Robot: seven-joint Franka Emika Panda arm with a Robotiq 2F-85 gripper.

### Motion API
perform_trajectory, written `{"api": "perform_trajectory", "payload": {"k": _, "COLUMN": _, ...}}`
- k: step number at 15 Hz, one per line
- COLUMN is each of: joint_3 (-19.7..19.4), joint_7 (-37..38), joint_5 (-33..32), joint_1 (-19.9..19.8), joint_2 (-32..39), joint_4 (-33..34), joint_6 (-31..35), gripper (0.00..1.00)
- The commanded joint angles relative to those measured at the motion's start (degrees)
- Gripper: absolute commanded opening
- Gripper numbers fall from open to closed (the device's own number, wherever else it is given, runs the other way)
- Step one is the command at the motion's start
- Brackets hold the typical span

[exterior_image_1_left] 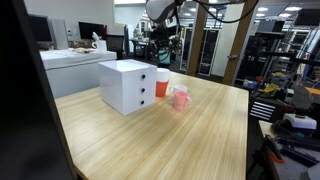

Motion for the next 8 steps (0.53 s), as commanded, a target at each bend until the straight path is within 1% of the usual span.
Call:
{"api": "perform_trajectory", "payload": {"k": 1, "joint_3": 0.6, "joint_7": -1.3, "joint_5": 2.2, "joint_1": -0.9, "joint_2": -0.6, "joint_4": -1.3, "joint_6": 0.3, "gripper": 0.52}}
{"api": "perform_trajectory", "payload": {"k": 8, "joint_3": 0.6, "joint_7": -1.3, "joint_5": 4.4, "joint_1": -1.5, "joint_2": -0.8, "joint_4": -3.1, "joint_6": 1.5, "gripper": 0.52}}
